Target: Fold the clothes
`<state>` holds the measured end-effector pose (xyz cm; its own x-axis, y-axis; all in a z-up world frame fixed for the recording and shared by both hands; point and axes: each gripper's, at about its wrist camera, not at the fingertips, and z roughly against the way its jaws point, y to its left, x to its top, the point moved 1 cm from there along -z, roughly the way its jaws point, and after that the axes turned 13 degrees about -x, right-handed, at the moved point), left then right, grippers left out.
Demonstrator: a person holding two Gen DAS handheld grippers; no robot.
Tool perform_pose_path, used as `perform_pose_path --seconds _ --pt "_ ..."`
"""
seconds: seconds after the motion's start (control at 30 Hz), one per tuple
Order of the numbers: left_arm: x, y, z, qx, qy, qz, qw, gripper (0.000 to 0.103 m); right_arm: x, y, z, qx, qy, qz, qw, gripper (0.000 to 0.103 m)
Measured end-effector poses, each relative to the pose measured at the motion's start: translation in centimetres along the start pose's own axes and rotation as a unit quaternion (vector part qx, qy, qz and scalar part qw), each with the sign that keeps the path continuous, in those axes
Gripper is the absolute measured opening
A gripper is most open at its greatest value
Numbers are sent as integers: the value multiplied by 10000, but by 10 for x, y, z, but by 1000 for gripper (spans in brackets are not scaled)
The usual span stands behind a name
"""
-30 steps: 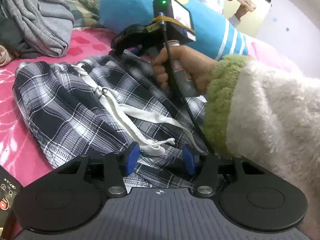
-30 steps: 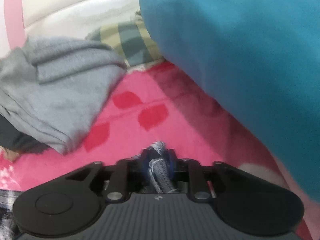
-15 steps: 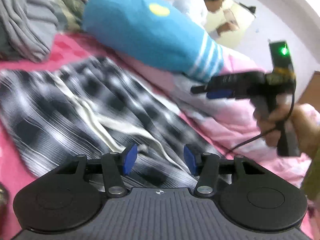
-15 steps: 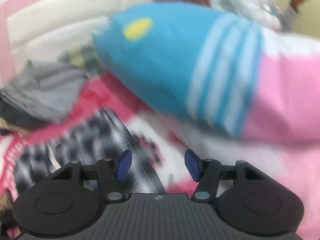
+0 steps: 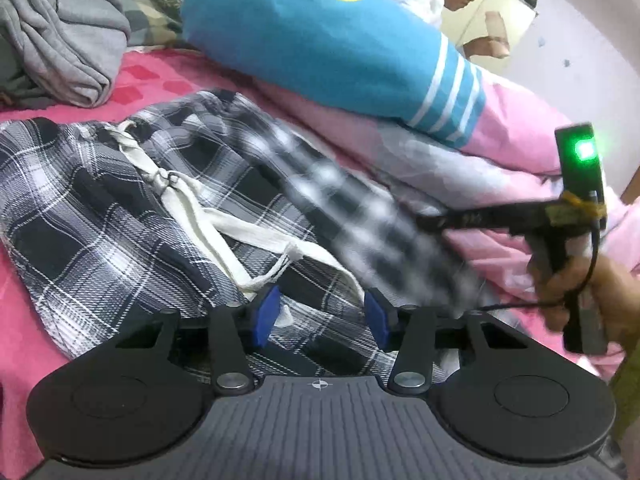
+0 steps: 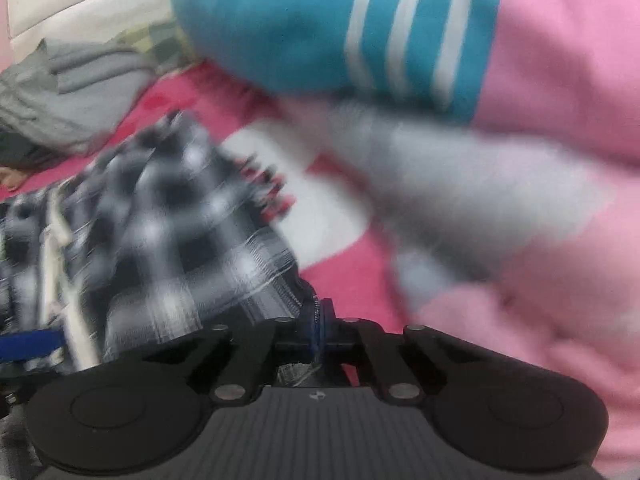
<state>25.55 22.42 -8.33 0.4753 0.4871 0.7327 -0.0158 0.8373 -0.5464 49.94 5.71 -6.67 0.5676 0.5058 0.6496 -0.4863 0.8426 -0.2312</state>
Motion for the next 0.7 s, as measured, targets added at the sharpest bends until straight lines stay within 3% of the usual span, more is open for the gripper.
perform_pose_path --seconds 0.4,0.5,0.57,0.63,0.7 --pt "-2 -4 -2 148 -14 -254 9996 47 11 4 -11 -1385 -309 -96 9898 2" --pt "1 -6 6 133 -168 -298 9993 47 2 -22 68 -1460 -741 -680 9842 3" --pt "4 -10 15 85 -350 -390 9986 48 -20 -42 150 -1488 -1166 -1075 9761 4" --pt "5 -15 23 -58 -467 -448 9979 49 -46 -56 235 -1780 -1562 -1149 9647 9" --pt "7 -22 28 -336 -386 -419 9978 49 -74 -65 321 -2201 -1962 -1089 9493 35"
